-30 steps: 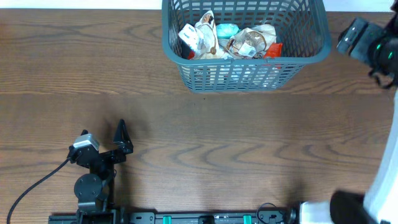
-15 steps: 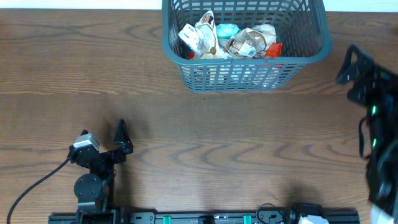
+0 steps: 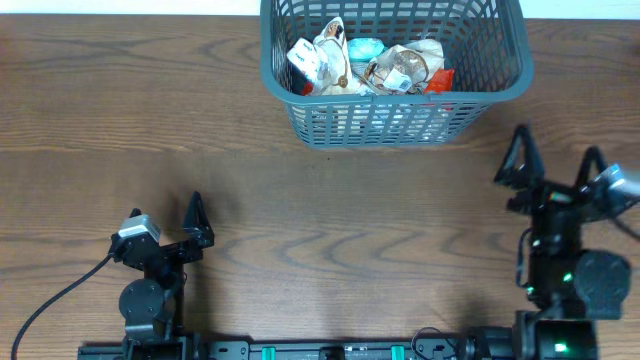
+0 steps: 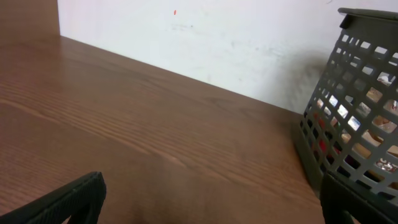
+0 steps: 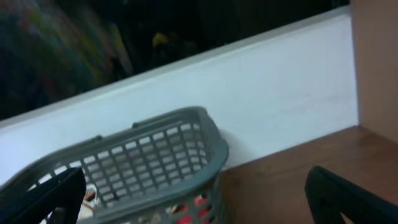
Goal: Pack container
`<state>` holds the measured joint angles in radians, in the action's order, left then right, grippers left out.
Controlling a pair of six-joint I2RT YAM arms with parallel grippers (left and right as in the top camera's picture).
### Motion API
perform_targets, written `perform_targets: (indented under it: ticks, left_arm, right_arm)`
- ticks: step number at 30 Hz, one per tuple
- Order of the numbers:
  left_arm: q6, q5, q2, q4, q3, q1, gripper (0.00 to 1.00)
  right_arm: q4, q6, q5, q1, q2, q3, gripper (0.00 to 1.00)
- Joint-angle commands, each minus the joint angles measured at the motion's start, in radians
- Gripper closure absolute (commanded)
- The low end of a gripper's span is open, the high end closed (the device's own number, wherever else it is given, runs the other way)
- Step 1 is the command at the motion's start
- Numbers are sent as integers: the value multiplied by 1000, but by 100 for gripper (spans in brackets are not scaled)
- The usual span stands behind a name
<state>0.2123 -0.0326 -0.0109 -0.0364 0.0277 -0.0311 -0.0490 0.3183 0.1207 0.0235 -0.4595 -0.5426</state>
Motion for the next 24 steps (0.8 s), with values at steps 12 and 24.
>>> perform_targets:
  ticks: [12,24]
  left_arm:
    - [-9,-12,5,-34,-23,-4,1]
    - [-9,-12,5,-34,-23,-4,1]
  right_arm:
    - [-172,-159,-103,-12,221,358,1]
    - [-172,-159,-103,-12,334,491,1]
